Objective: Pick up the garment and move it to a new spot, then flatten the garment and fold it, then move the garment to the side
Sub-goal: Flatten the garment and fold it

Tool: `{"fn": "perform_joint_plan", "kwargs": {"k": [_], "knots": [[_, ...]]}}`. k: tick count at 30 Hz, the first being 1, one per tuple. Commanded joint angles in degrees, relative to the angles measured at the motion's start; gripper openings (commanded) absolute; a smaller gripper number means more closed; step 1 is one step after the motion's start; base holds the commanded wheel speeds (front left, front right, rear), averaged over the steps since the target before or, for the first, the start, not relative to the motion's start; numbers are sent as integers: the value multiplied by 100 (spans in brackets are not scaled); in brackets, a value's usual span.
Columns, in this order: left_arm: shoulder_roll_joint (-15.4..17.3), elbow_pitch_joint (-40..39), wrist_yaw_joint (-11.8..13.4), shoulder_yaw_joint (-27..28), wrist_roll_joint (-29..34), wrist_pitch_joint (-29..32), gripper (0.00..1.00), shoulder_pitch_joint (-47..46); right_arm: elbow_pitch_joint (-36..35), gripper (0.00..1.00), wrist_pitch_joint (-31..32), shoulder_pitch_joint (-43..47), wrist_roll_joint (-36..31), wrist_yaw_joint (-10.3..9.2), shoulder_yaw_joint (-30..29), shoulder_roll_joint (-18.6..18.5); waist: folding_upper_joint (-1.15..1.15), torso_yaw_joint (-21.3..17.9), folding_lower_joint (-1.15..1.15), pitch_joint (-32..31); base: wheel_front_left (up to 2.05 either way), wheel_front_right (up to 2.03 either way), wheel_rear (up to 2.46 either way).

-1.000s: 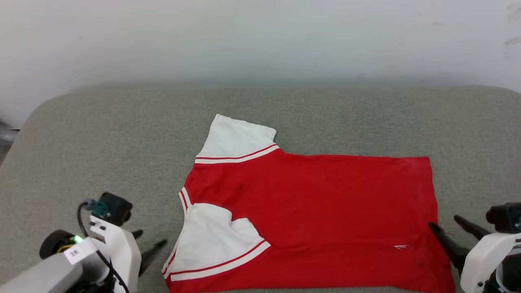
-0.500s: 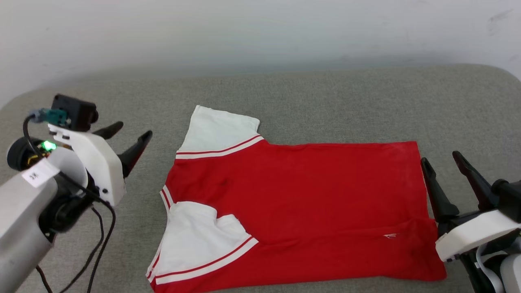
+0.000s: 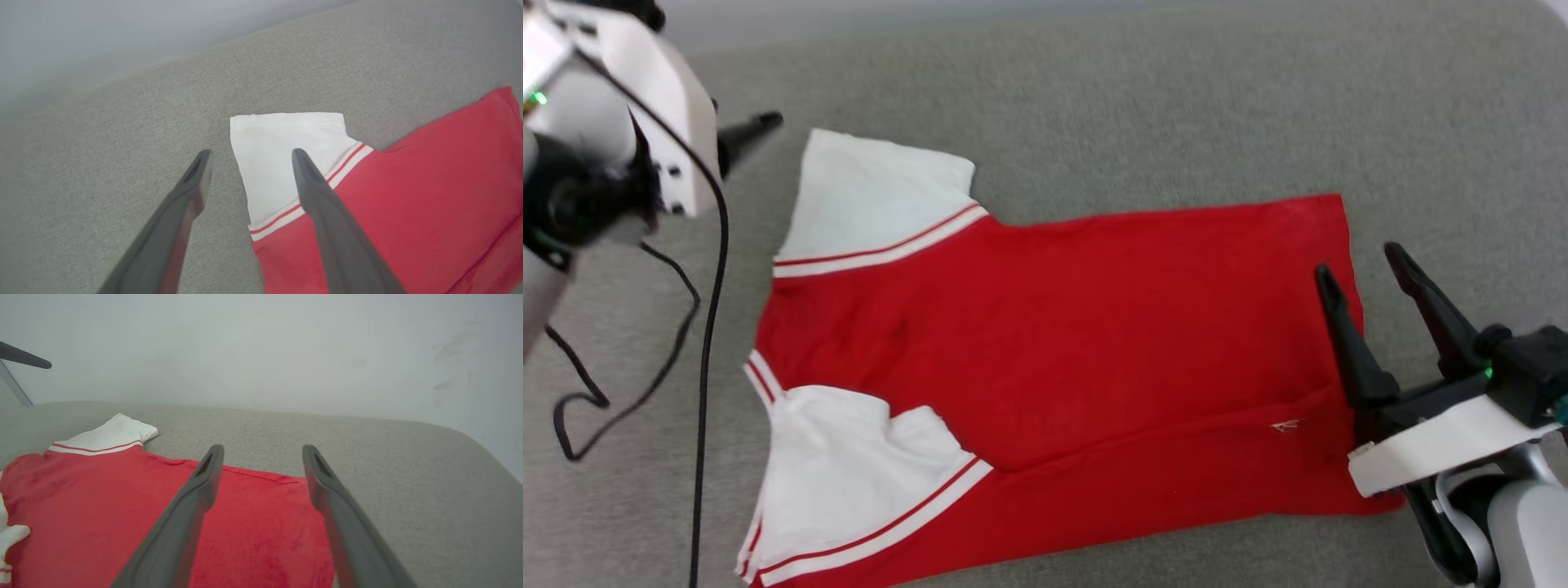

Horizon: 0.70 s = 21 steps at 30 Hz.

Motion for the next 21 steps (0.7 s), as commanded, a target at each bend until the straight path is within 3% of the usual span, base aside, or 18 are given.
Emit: {"fn": "perform_joint_plan", "kwargs": {"k": [1, 11, 21], "knots": [[-70, 134, 13, -51, -17, 213, 100, -150, -60, 100, 1, -148, -32, -5, 55, 26, 0, -233, -1, 432, 0, 0, 0], [-162, 679, 182, -251, 193, 1468, 100, -1292, -245, 100, -75, -597, -51, -5, 252, -40, 0, -505, -1, 1282, 0, 0, 0], [-267, 1005, 33, -603, 416, 1739, 100, -1163, -150, 100, -193, -844, -85, -5, 332, 20, 0, -564, -1, 1552, 0, 0, 0]]}}
